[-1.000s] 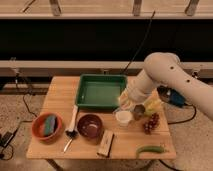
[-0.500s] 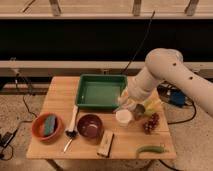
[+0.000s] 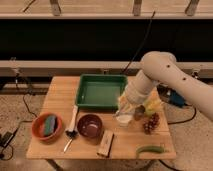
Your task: Place towel in paper cup
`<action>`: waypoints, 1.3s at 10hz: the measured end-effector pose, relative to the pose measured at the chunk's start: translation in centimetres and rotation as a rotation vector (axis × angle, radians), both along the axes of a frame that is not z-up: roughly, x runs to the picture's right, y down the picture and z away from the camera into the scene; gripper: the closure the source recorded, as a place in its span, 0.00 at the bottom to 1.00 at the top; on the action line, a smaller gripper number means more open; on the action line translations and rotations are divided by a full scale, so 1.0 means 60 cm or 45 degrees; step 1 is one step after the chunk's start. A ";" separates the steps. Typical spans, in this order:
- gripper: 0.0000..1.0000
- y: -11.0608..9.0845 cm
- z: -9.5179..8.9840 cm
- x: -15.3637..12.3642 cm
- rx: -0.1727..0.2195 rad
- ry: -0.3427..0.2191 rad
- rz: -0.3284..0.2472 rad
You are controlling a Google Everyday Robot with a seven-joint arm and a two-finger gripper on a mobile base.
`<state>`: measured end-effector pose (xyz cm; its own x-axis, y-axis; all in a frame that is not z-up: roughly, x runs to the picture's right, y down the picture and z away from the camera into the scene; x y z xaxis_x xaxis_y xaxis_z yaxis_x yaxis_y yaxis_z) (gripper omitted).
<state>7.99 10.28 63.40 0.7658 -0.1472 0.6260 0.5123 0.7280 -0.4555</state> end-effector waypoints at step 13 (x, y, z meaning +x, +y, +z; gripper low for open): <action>0.98 0.037 0.103 -0.018 -0.167 -0.048 0.031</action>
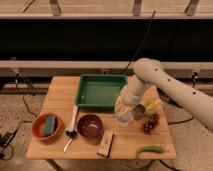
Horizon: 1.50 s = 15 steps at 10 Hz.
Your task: Place towel in paper cup
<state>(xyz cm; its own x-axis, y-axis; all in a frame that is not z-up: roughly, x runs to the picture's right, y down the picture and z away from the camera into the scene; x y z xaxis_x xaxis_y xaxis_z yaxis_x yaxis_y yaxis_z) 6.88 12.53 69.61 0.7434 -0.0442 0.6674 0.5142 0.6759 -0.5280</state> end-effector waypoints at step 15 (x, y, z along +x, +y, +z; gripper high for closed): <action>0.20 -0.012 0.057 0.029 -0.010 0.063 0.077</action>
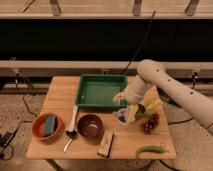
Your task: Place towel in paper cup
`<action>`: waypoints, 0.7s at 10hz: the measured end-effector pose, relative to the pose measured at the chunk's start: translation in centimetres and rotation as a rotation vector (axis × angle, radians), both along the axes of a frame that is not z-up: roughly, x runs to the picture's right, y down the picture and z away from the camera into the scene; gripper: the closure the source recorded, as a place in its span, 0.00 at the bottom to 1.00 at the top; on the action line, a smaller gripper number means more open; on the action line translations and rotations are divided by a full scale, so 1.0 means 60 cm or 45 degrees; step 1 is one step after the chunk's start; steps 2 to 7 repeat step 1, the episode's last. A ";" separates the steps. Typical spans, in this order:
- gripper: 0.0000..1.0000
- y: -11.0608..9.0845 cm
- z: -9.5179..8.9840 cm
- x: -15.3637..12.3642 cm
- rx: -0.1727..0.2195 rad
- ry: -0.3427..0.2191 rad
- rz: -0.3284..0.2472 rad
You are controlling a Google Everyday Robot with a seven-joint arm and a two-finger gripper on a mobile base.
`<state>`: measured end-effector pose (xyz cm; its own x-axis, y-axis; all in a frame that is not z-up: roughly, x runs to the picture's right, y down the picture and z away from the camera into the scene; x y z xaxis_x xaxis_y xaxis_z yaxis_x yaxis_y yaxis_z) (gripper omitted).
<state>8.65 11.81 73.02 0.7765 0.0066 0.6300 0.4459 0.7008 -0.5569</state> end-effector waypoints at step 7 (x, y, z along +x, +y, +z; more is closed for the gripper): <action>0.20 0.000 0.000 0.000 0.000 0.000 0.000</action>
